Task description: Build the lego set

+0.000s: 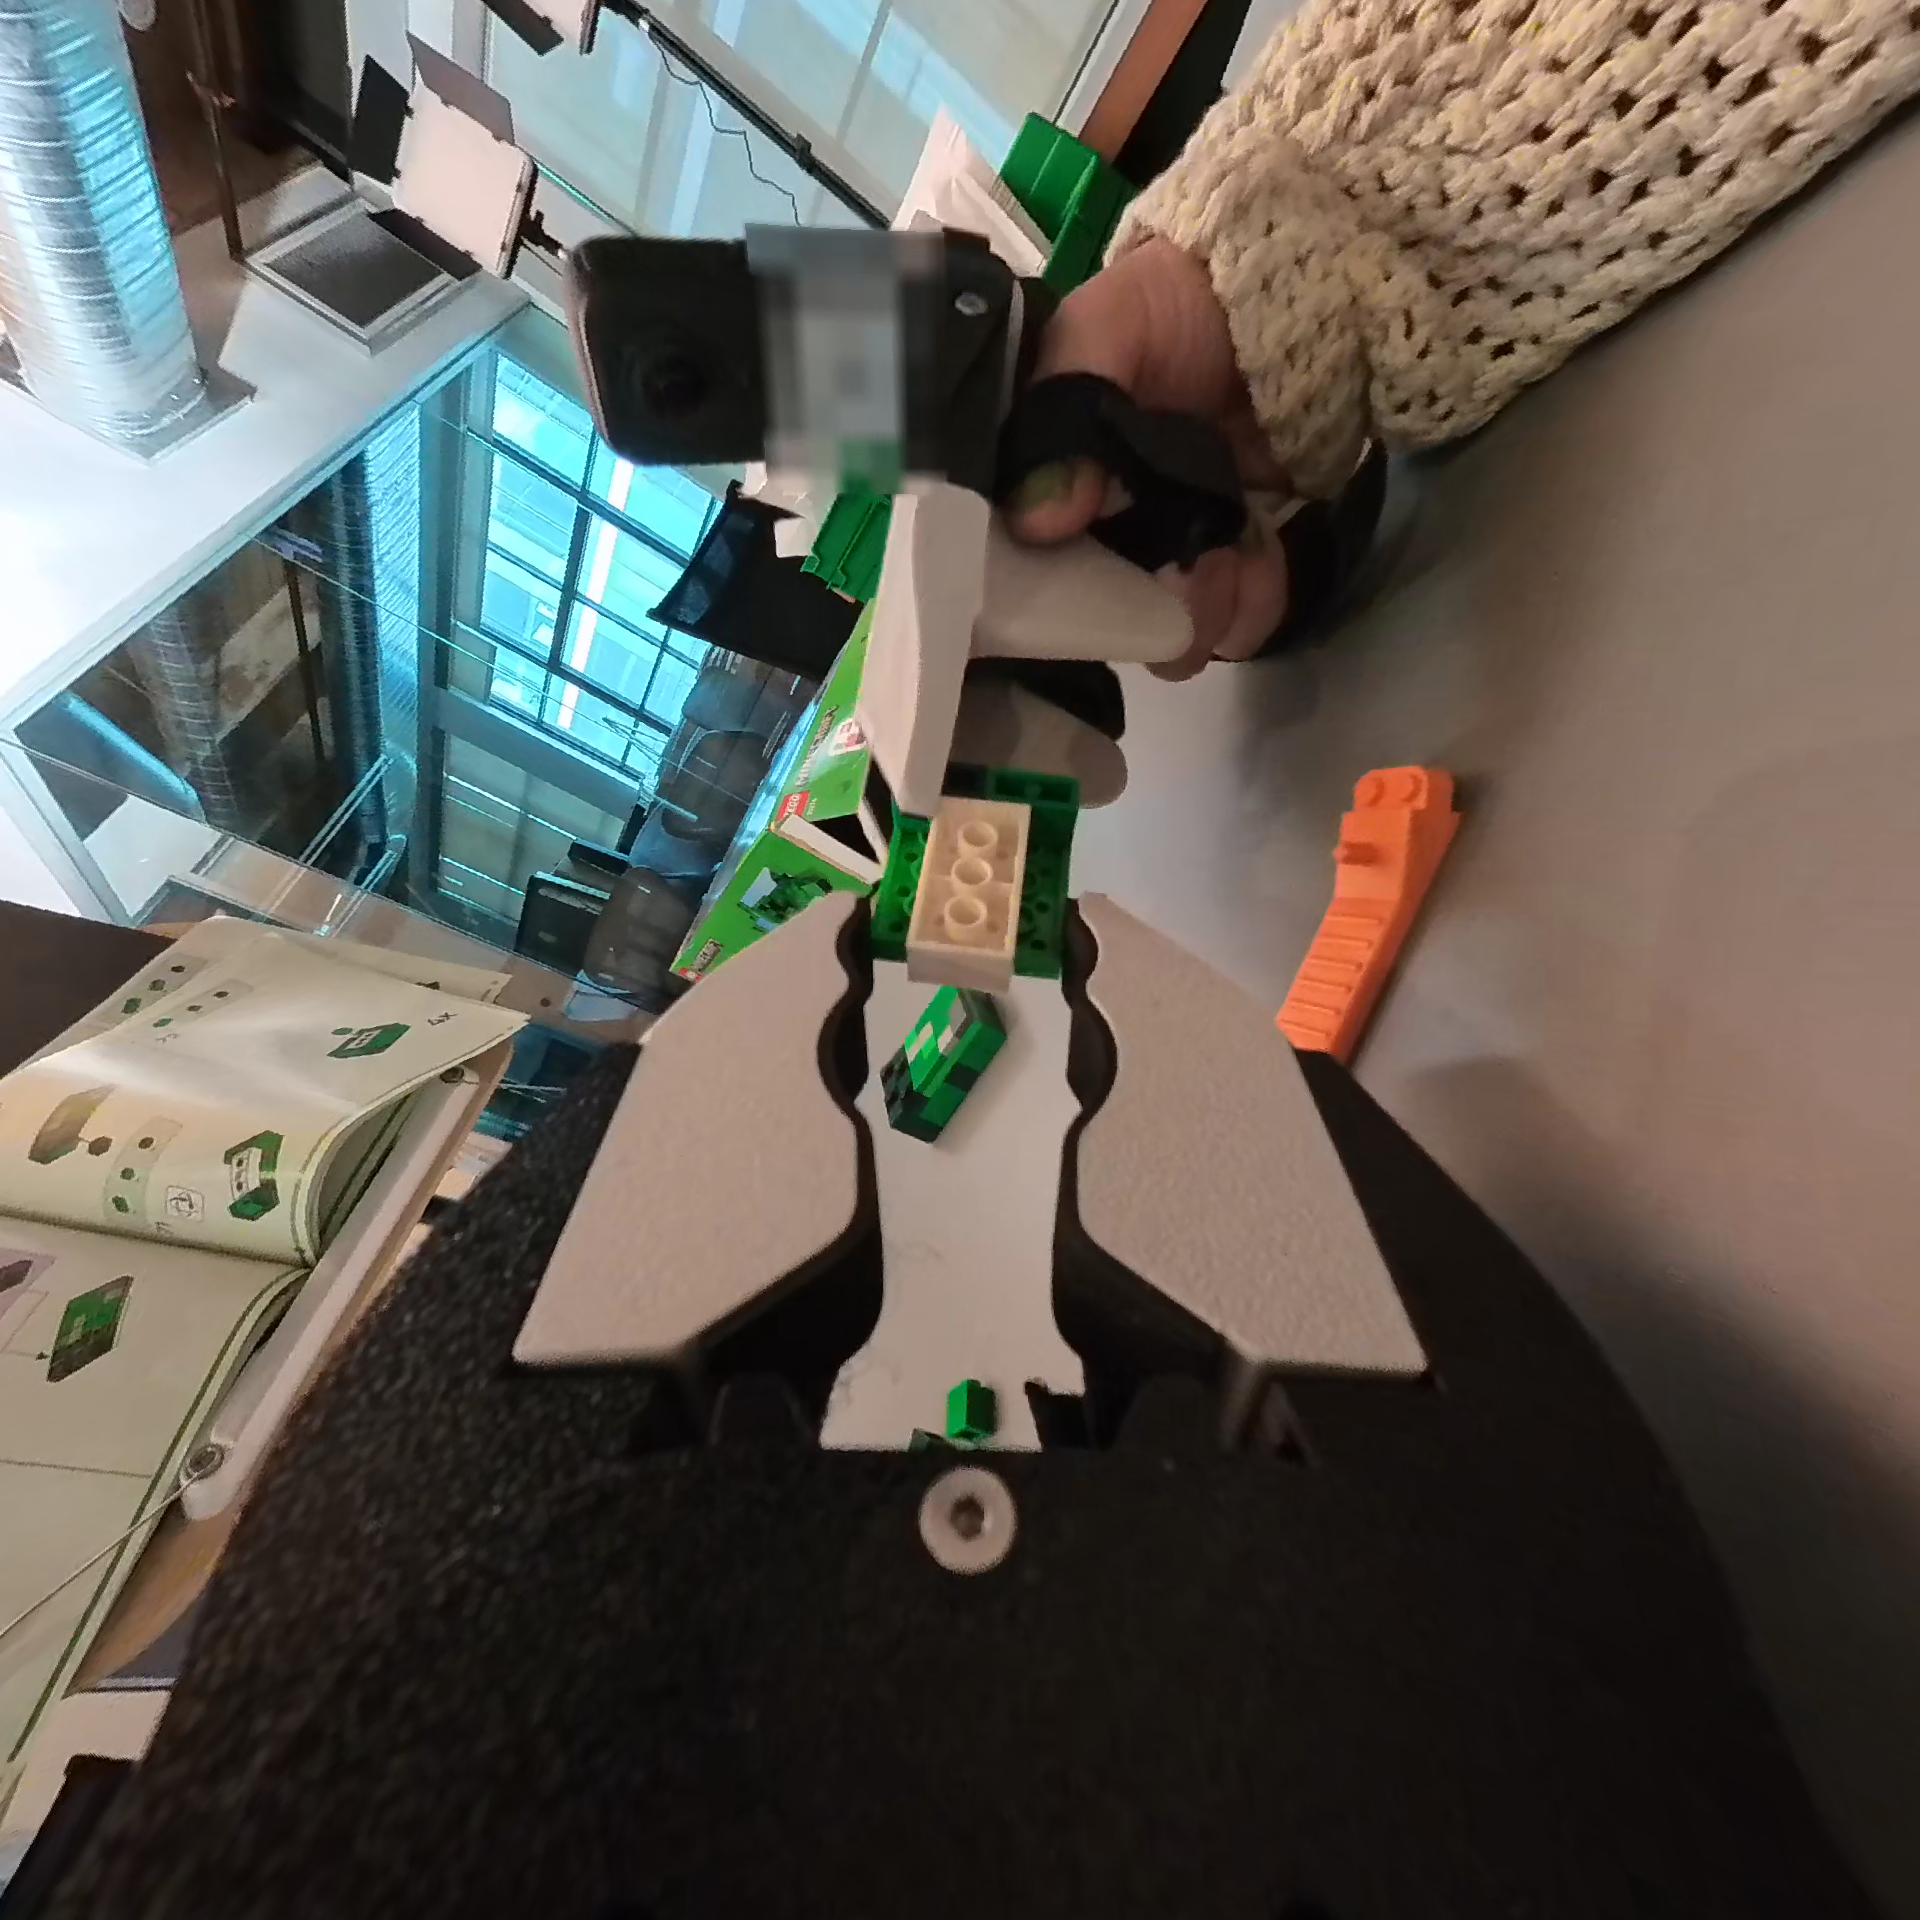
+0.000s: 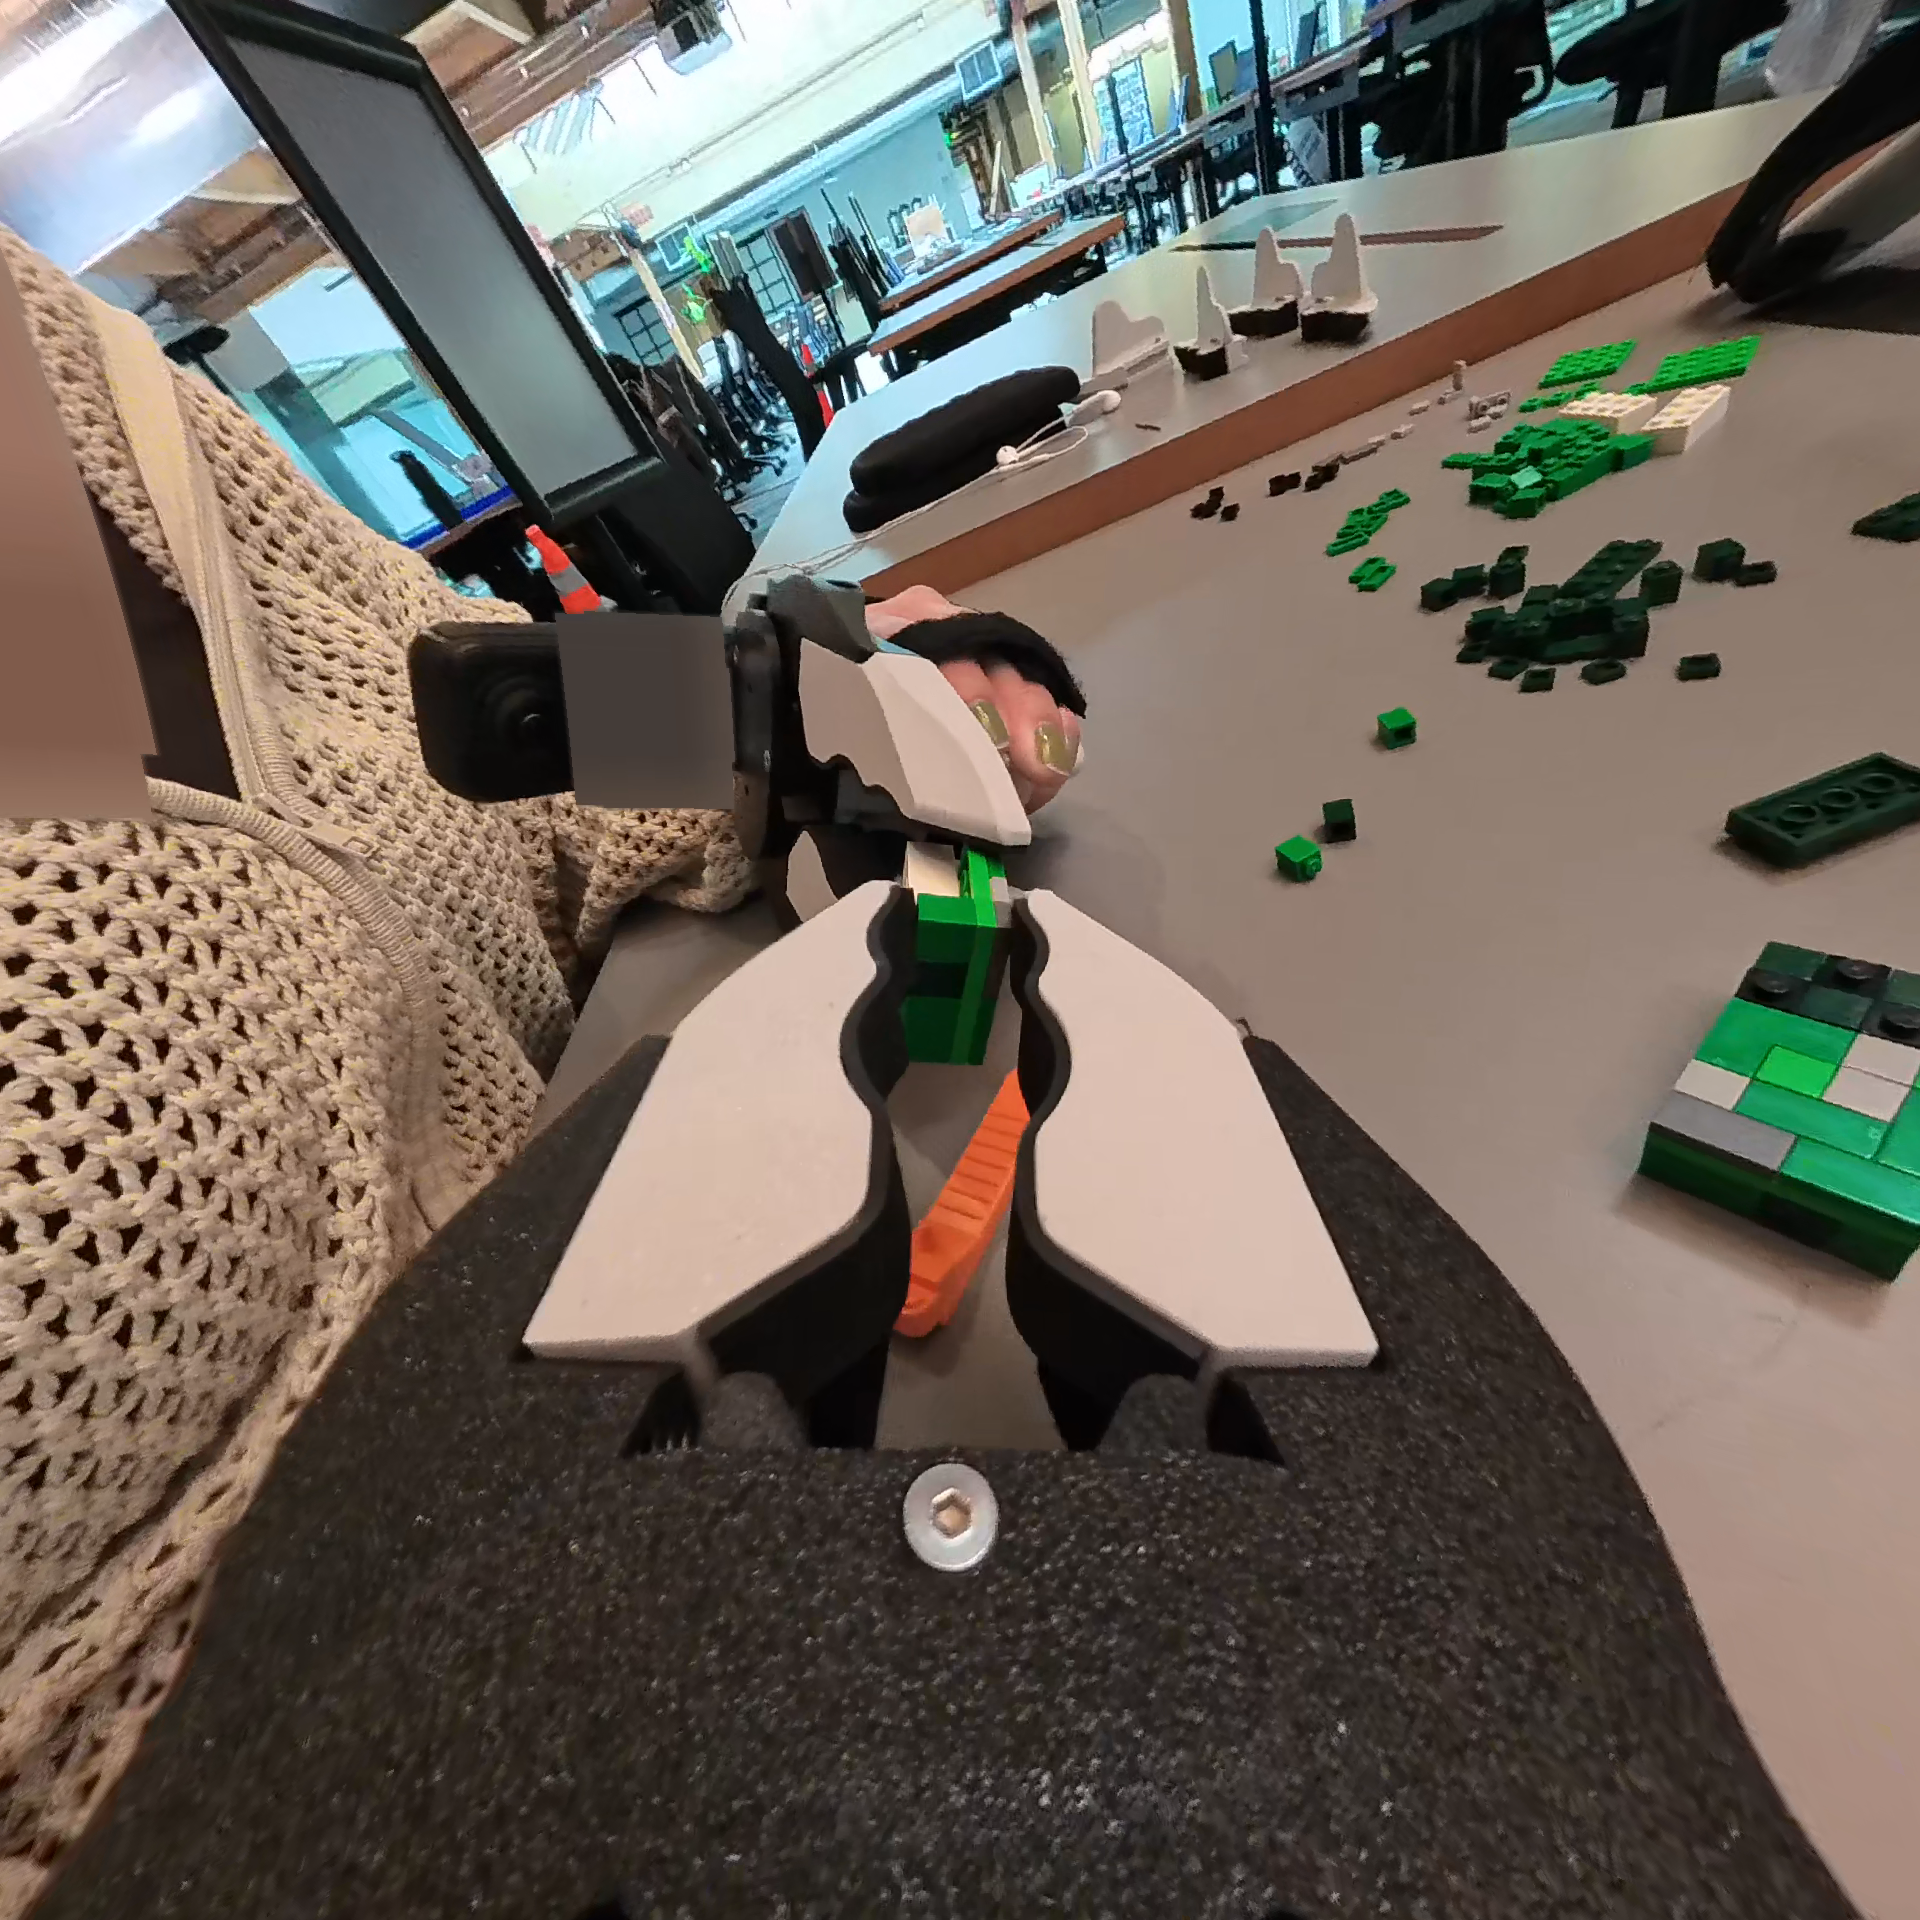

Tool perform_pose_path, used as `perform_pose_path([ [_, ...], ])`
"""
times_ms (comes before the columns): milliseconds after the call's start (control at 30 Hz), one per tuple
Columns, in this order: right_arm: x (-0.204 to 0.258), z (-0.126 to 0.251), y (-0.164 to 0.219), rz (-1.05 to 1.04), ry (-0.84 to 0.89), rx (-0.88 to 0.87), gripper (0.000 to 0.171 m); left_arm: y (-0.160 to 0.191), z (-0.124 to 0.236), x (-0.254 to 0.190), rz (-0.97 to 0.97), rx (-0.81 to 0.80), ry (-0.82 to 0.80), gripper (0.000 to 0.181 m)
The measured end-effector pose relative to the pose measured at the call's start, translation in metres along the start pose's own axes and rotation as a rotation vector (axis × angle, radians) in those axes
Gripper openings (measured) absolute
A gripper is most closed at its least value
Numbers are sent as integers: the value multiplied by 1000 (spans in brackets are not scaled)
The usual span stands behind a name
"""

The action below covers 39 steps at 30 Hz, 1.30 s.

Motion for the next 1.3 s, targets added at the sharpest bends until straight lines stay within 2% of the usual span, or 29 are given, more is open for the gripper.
perform_pose_path([
  [67,-1,0,0,24,29,-5,21,2,-1,0,-5,19,-12,35],
  [100,-2,1,-1,48,61,-5,40,4,-2,1,-17,42,-28,35],
  [133,-3,2,-2,72,90,1,51,7,-4,2,-30,69,-50,35],
  [200,-8,8,-3,130,194,16,59,12,-5,7,-37,129,-116,35],
  [367,-31,24,-1,182,578,59,47,29,-2,29,111,244,-284,36],
  [467,-41,27,1,129,712,120,47,36,2,39,218,269,-343,36],
  [600,-54,18,9,70,773,304,50,43,5,45,296,279,-369,35],
  [767,-61,6,15,108,862,467,47,47,5,47,337,291,-370,35],
  [1000,-60,4,12,176,893,459,46,54,13,57,528,248,-359,35],
  [1300,-62,0,17,164,893,534,46,64,18,62,515,304,-385,35],
])
Point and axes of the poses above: each gripper's, where its closed fingertips meet, z back along the fingers, y out of its underside, x = y × z across the jaws, the point moved 8 cm from there along z, back along the fingers, and after that the axes turned 10 degrees about z, right-handed, at the moved point
